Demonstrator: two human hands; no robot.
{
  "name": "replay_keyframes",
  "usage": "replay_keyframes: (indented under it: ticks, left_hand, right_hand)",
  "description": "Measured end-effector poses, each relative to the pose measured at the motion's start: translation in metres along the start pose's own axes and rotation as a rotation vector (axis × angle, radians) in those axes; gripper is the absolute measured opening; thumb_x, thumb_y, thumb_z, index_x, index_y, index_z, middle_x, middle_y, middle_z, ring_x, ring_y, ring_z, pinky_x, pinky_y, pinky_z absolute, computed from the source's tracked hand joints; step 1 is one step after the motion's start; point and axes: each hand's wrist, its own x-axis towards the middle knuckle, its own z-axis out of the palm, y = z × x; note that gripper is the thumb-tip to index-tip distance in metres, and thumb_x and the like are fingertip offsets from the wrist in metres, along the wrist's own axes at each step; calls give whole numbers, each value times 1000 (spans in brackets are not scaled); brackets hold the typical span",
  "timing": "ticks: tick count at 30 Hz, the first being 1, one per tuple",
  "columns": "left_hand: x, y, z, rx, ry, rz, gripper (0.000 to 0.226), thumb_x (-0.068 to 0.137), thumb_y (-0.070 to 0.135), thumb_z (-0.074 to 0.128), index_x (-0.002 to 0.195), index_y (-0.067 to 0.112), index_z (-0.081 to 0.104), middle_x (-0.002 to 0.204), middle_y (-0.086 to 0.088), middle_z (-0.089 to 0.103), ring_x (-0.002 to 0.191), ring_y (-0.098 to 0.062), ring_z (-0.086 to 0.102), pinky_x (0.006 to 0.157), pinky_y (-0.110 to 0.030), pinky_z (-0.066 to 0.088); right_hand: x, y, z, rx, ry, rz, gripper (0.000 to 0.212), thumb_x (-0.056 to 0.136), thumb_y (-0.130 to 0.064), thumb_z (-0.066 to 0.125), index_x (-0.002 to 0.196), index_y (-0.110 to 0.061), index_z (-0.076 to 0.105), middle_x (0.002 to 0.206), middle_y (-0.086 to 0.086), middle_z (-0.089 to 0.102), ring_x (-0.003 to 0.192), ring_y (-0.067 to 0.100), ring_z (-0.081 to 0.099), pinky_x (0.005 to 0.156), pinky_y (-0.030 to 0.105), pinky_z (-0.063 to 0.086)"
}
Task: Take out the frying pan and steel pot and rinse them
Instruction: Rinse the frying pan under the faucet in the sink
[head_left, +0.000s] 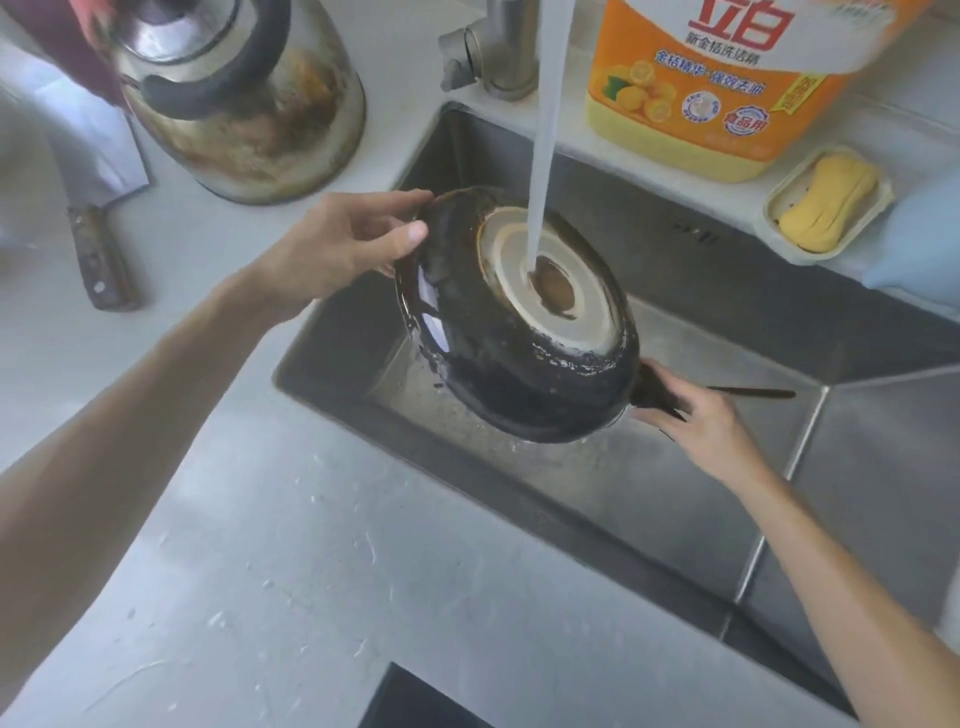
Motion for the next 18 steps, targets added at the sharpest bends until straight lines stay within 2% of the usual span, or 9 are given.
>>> replay_keyframes:
  ticks: [2, 3, 4, 5, 7, 9, 12, 15, 18]
  left_hand:
    - [-3, -8, 0, -2, -16, -47, 61, 82, 38, 60, 136, 13, 48, 101, 0, 71, 89, -6, 65, 75, -16, 52]
    - [-6, -14, 1, 2, -25, -67, 65, 80, 42, 61, 136, 13, 48, 105, -1, 71, 92, -6, 66, 76, -17, 52]
    - [-9, -22, 2, 5, -31, -86, 70, 78, 48, 62, 137, 14, 47, 107, 4, 71, 95, -6, 66, 78, -18, 53]
    - [-13, -30, 4, -3, -35, -112, 70, 79, 49, 61, 139, 16, 45, 106, 9, 72, 98, -5, 66, 81, -19, 54]
    - [-19, -49, 10, -23, -63, -137, 52, 89, 35, 52, 139, 25, 41, 104, 15, 72, 101, -2, 64, 86, -18, 53]
    - [-25, -61, 15, -42, -115, -150, 46, 95, 22, 46, 138, 35, 37, 109, 12, 71, 106, -3, 63, 92, -18, 50]
    - [-31, -68, 22, -12, -169, -154, 57, 93, 22, 50, 144, 37, 30, 122, 3, 66, 119, -8, 57, 101, -19, 43]
    - [-33, -64, 25, -23, -116, -129, 65, 91, 17, 54, 146, 34, 26, 115, 12, 68, 114, 0, 58, 93, -10, 43]
    - [-34, -53, 21, 4, -57, -44, 73, 83, 16, 61, 147, 27, 28, 111, 15, 68, 108, -5, 61, 92, -15, 46]
  right_hand:
    - [6, -5, -11, -31, -39, -27, 60, 66, -64, 66, 122, -56, 48, 108, -46, 53, 109, -18, 48, 97, 6, 34]
    - [10, -9, -20, -68, -61, -30, 58, 65, -70, 62, 120, -63, 43, 116, -37, 56, 111, -13, 50, 99, 10, 36]
    - [14, -13, -30, -116, -86, -38, 56, 69, -66, 61, 121, -63, 40, 123, -23, 58, 114, -4, 53, 100, 16, 38]
    - [18, -17, -41, -176, -97, -56, 57, 75, -54, 63, 127, -56, 40, 125, -10, 61, 114, 6, 56, 99, 21, 39]
    - [26, -24, -60, -302, -98, -119, 58, 80, -34, 65, 135, -37, 45, 111, 3, 65, 101, 17, 59, 89, 18, 38]
    - [30, -39, -77, -407, -87, -168, 59, 79, -35, 61, 136, -29, 47, 99, 2, 62, 89, 15, 55, 81, 14, 36]
    - [28, -56, -92, -440, -26, -234, 58, 75, -27, 68, 131, -25, 53, 102, -3, 63, 88, 4, 52, 83, 2, 32]
    - [20, -61, -91, -452, 87, -296, 57, 72, -18, 74, 127, -20, 57, 106, -10, 62, 94, -2, 52, 90, 1, 32]
    - [9, -46, -77, -393, 192, -277, 53, 71, -12, 76, 122, -18, 62, 108, -33, 54, 97, -17, 50, 93, 4, 34]
